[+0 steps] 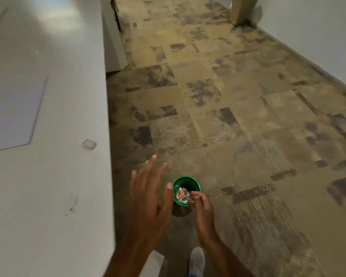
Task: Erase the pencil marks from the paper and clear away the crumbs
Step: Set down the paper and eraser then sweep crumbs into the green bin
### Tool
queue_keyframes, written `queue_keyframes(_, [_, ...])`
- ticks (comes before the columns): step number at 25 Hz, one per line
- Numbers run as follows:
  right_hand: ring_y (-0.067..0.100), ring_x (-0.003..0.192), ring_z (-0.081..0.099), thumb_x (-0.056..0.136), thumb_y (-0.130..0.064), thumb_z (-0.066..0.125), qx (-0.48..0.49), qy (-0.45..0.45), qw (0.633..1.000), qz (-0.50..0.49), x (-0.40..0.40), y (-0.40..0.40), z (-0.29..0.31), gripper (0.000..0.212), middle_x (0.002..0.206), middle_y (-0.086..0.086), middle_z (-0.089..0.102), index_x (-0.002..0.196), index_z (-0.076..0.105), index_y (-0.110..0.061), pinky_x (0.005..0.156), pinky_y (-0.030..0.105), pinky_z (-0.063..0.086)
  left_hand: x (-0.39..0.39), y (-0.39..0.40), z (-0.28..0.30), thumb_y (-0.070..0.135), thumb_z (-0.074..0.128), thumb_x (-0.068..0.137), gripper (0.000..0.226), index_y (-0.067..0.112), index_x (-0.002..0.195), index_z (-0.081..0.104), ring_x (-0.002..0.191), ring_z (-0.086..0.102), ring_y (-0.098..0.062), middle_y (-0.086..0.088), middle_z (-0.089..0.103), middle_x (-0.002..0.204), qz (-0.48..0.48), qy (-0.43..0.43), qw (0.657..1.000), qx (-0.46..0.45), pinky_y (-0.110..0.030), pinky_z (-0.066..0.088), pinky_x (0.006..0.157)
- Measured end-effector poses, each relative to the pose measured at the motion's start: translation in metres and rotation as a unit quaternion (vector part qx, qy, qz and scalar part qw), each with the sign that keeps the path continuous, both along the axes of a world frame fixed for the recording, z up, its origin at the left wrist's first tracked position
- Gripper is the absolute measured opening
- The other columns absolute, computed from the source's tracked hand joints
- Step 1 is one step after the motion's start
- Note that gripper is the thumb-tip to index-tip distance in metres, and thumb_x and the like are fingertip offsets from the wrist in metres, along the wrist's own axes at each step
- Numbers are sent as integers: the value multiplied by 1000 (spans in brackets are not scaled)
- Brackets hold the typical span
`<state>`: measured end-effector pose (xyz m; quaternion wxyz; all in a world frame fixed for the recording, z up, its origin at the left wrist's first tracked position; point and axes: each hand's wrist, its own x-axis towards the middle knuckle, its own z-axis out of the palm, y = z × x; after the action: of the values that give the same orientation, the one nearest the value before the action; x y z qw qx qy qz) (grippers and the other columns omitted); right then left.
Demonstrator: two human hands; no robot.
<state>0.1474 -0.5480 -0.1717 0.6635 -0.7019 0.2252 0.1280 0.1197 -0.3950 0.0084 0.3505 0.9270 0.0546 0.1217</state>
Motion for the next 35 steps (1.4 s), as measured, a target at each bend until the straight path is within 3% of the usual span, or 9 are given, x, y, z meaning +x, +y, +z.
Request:
queue_keyframes(4, [26,103,71,106,-8,51,-21,21,1000,-4,25,-37,-48,30,103,1,76,102,72,-29,88,38,57,66,-53,-73,44,36,104,48,32,151,41,150,17,3,20,25,161,22,113,992,-41,-27,2,124])
queue_keyframes(8, [19,105,69,107,-13,51,-44,23,999,7,57,-69,-98,27,107,-4,74,102,69,-33,86,32,54,106,-78,-175,35,47,105,45,27,149,45,144,39,-19,2,40,158,95,239,957,-130,-42,35,117])
queue_keyframes(12, [2,109,64,110,-18,49,-81,30,992,93,92,-92,-168,23,119,-9,70,123,66,-27,83,7,46,134,-85,-278,30,46,105,44,17,148,47,137,46,-28,-11,47,152,174,327,917,-150,-40,39,111])
queue_keyframes(14, [4,111,62,110,-19,49,-105,23,986,129,106,-100,-210,28,126,-9,66,135,62,-21,81,0,41,143,-85,-327,28,45,106,45,13,148,46,136,46,-29,-13,47,151,180,357,906,-139,-37,37,108])
queue_keyframes(19, [8,122,54,110,-21,50,-118,23,975,188,132,-118,-318,41,137,-8,55,151,50,-15,98,24,41,158,-77,-446,28,46,104,45,14,147,46,136,46,-26,-11,48,149,147,396,901,-101,-32,36,106])
queue_keyframes(25, [18,135,52,110,-26,52,-124,64,966,216,139,-118,-437,47,153,0,50,155,44,-17,104,27,40,159,-52,-569,26,48,105,42,10,143,49,135,46,-28,-15,49,146,132,420,894,-87,-32,36,105])
queue_keyframes(29, [8,122,50,109,-26,55,-93,154,972,151,141,-109,-501,52,148,-2,50,158,40,-17,77,12,43,155,-34,-645,28,50,105,48,9,149,43,137,45,-31,-16,45,152,147,446,877,-101,-35,37,109])
queue_keyframes(32, [10,122,49,108,-24,57,-74,187,973,112,145,-108,-546,59,164,3,39,161,33,-16,64,10,46,160,-28,-687,29,52,105,54,10,153,38,140,44,-29,-13,41,157,189,457,856,-153,-31,37,104])
queue_keyframes(35, [21,137,50,107,-25,58,-50,219,971,86,144,-104,-582,68,169,6,32,165,23,-16,94,30,55,167,-26,-713,22,49,107,61,13,160,21,141,42,-25,-4,31,161,233,468,809,-268,-24,37,95])
